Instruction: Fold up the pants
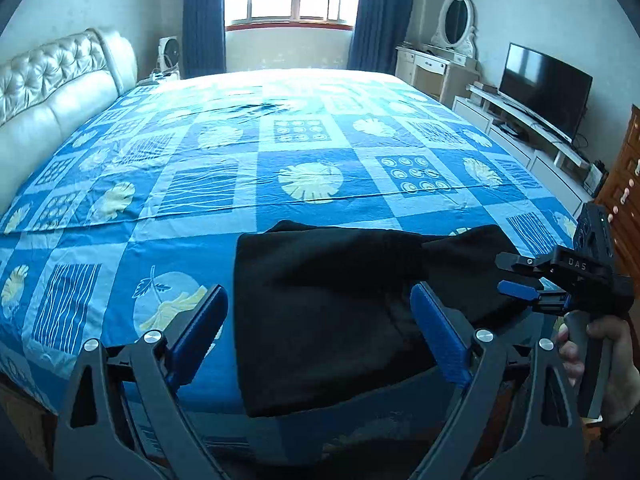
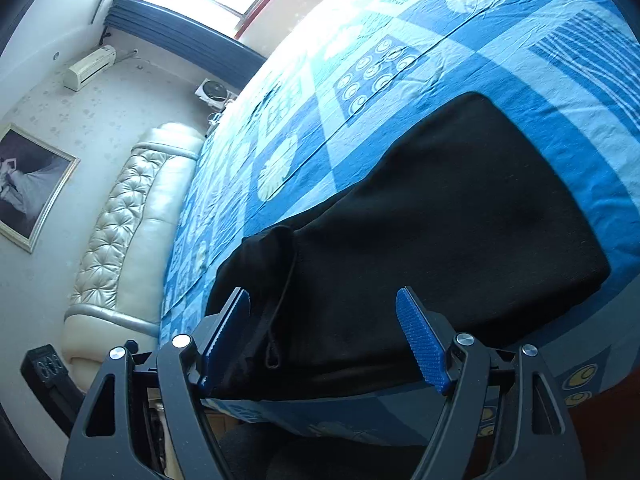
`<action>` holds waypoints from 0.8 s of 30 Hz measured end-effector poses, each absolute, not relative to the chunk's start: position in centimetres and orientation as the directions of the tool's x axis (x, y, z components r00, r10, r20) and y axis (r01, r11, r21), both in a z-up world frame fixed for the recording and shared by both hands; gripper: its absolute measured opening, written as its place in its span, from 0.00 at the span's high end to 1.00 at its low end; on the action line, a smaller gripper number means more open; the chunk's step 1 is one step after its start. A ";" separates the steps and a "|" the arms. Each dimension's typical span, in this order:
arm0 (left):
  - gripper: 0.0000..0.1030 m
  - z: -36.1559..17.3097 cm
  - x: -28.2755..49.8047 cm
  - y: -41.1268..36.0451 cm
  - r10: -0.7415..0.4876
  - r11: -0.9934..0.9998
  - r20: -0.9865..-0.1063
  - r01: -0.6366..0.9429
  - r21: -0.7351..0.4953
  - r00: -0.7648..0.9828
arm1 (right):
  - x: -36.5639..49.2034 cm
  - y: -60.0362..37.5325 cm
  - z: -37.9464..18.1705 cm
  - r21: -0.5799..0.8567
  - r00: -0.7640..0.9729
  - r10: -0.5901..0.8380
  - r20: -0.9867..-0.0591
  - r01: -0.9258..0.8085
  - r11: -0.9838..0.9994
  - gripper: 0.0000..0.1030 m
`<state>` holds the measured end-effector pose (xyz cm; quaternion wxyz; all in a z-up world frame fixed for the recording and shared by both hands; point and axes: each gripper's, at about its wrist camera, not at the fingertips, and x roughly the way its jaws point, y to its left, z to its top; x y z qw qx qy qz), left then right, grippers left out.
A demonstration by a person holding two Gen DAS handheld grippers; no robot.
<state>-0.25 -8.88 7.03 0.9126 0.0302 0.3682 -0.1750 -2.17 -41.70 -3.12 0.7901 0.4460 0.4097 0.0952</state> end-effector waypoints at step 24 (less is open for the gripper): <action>0.10 -1.4 2.4 2.1 -0.191 0.980 -0.796 0.072 -0.183 0.575 | 5.2 -31.3 -6.5 0.691 0.384 0.600 -0.702 0.163 0.704 0.69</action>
